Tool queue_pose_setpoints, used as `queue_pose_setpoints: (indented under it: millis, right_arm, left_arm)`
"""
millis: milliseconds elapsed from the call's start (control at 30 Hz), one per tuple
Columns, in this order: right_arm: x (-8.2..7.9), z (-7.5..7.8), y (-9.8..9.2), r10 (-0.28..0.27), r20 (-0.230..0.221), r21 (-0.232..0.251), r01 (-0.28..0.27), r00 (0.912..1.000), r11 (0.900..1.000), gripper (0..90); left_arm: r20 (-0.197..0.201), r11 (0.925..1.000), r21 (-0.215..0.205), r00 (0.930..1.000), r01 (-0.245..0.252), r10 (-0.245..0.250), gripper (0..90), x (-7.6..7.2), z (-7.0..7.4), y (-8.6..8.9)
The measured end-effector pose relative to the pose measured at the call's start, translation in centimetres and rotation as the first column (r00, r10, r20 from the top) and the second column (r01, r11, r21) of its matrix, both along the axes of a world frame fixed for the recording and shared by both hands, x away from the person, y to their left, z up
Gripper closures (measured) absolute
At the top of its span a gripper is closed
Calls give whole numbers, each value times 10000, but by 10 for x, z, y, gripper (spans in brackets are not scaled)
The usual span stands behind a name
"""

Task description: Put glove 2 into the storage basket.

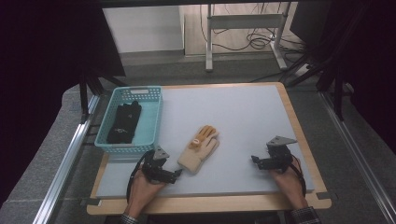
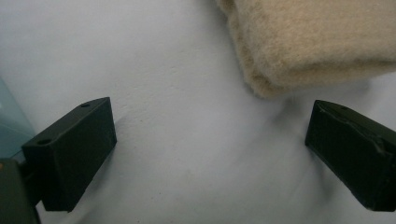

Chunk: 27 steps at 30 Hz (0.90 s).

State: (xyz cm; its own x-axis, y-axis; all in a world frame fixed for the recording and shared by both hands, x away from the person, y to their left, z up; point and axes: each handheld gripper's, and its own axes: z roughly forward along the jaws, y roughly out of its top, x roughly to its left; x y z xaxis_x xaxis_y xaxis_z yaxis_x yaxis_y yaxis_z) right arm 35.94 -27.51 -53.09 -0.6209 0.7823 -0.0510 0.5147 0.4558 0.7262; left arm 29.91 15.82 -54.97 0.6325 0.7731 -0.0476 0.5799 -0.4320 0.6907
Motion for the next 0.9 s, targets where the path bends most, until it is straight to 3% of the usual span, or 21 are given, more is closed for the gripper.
queue_pose_setpoints:
  millis: [367, 567, 800, 900]
  right_arm:
    - [-1, 0, 0, -96, 63, -61, 97, 9999, 9999, 125]
    - [-1, 0, 1, -127, 74, -61, 128, 9999, 9999, 124]
    - [-1, 0, 0, -120, 68, -52, 120, 9999, 9999, 125]
    - [-1, 0, 0, -122, 63, -46, 123, 9999, 9999, 124]
  left_arm:
    - [-221, 9991, -239, 9991, 356, -362, 18, -6, 15, -3]
    - [-232, 9972, -459, 9979, 596, -608, 15, -5, 26, -14]
    - [-226, 9949, -642, 9966, 772, -788, 16, 14, 39, -43]
    - [-338, 9958, -524, 9965, 746, -764, 15, 25, 40, -56]
